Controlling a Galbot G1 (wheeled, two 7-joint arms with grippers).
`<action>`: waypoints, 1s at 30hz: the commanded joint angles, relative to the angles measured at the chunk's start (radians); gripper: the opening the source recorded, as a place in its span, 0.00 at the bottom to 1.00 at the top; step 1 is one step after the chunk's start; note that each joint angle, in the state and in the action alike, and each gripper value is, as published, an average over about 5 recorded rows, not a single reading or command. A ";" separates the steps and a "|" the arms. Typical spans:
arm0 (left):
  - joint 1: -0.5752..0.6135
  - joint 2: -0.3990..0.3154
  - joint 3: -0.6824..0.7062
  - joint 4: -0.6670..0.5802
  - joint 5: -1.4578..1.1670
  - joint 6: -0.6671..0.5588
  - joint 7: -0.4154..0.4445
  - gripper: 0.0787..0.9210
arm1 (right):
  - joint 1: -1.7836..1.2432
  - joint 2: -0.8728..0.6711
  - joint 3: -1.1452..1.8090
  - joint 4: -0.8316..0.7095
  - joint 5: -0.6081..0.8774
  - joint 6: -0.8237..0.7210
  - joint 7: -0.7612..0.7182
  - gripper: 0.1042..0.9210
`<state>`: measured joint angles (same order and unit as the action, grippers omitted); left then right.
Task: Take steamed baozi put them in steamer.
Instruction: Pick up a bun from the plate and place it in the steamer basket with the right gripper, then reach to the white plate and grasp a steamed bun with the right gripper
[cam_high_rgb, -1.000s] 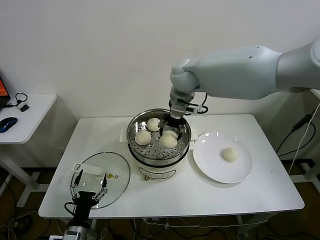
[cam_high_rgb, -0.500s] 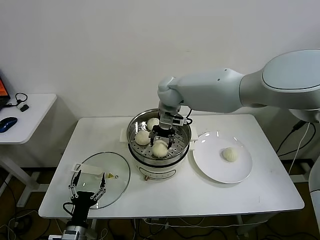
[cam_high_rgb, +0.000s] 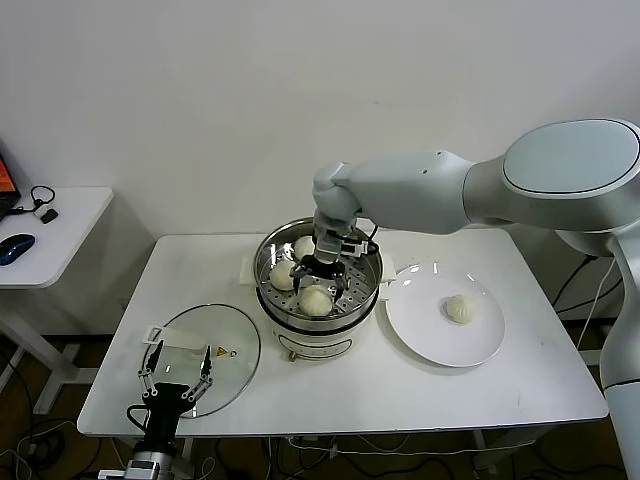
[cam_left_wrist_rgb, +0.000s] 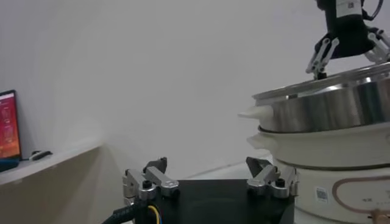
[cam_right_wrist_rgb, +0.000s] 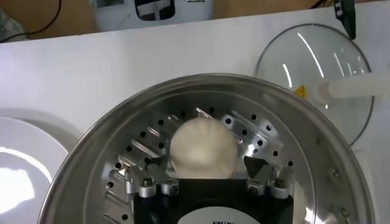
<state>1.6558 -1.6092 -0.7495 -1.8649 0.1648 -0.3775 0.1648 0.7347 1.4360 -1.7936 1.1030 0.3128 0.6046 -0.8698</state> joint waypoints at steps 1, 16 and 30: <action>0.003 -0.043 0.000 -0.004 0.004 0.001 0.001 0.88 | 0.032 -0.012 -0.009 -0.017 0.041 0.025 -0.020 0.88; 0.011 -0.042 0.002 -0.016 0.007 0.002 0.003 0.88 | 0.335 -0.185 -0.248 0.066 0.401 -0.396 -0.274 0.88; 0.008 -0.042 0.000 -0.007 0.009 0.004 0.004 0.88 | 0.171 -0.491 -0.210 -0.047 0.337 -0.558 -0.308 0.88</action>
<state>1.6650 -1.6092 -0.7490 -1.8730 0.1729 -0.3756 0.1688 0.9748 1.1483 -2.0091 1.1123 0.6586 0.2061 -1.1240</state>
